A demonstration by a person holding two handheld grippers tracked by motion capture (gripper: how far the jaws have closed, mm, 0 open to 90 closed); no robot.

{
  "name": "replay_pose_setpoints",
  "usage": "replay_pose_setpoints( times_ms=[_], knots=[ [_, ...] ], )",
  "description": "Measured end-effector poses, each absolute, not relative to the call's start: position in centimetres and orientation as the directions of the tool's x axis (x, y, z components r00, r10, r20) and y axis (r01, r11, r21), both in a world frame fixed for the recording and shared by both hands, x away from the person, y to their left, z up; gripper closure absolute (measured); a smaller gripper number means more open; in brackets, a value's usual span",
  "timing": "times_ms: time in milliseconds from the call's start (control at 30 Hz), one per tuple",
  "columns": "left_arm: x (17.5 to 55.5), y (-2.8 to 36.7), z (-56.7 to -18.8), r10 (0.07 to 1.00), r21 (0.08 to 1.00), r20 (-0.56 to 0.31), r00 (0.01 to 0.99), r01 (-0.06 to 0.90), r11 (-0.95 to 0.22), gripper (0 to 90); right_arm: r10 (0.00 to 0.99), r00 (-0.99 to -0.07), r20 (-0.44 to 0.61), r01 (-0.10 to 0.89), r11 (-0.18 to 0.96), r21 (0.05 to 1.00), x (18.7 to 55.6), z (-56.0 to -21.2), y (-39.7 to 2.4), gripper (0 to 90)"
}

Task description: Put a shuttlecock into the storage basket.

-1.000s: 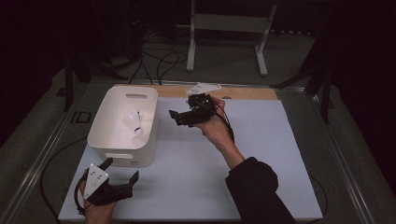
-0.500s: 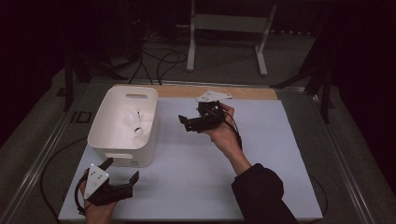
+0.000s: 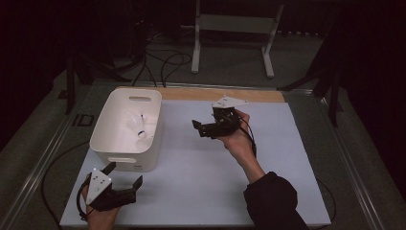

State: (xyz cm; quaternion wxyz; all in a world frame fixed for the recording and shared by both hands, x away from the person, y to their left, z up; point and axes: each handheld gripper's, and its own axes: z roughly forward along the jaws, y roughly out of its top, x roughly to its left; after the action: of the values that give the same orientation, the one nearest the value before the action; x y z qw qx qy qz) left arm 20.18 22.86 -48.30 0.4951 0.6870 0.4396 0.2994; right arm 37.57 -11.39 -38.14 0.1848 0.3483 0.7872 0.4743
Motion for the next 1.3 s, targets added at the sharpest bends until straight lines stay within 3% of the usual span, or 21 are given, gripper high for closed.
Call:
replay_pose_setpoints(
  times_ms=[467,1300],
  knots=[
    [20.2,22.8,-48.3,0.900,0.943,-0.022,0.436,0.307,-0.125,0.3,0.761,-0.645,0.075,0.419,0.270,0.867,36.6,-39.4,-14.3,9.7],
    [20.2,22.9,-48.2,0.901,0.943,-0.027,0.433,0.309,-0.120,0.3,0.837,-0.547,0.025,0.427,0.254,0.868,33.0,-41.7,-21.0,11.3]
  ],
)
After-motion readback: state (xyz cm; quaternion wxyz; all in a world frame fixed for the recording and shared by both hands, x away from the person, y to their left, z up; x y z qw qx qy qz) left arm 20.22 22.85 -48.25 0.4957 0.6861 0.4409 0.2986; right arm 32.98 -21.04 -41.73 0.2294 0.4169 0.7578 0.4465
